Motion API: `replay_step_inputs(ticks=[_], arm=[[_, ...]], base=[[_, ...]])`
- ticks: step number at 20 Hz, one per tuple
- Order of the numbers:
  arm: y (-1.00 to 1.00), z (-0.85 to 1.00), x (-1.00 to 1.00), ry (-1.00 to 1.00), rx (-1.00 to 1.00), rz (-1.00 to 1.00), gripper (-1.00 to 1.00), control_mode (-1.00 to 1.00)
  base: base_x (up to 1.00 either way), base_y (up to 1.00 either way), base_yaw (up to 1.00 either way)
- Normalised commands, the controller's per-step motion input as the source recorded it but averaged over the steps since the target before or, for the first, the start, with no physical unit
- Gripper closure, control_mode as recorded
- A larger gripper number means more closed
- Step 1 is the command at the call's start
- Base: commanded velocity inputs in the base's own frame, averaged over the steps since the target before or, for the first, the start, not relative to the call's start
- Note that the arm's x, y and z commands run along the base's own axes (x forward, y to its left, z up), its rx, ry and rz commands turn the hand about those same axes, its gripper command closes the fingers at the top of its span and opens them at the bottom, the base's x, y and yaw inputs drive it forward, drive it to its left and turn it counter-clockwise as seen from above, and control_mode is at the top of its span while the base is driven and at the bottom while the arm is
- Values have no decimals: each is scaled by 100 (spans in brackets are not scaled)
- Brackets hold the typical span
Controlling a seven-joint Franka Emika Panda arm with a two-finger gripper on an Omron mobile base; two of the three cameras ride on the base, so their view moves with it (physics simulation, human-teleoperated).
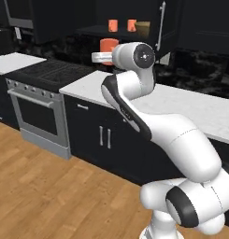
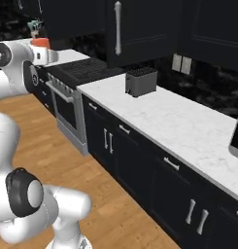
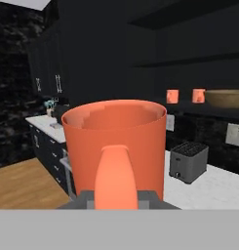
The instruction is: Gather all objects into one cabinet and sort the glasses and bowls to opposite sides.
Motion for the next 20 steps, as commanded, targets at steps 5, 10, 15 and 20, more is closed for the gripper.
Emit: replay_step_inputs(ticks=[5,10,15,20], arm=[[0,0,0,0,0,0,100,100],[0,0,0,0,0,0,100,100],[0,0,0,0,0,0,100,100],[0,0,0,0,0,0,100,100]], base=[[36,61,-22],[46,46,-39],[29,22,-55],[15,11,-55]])
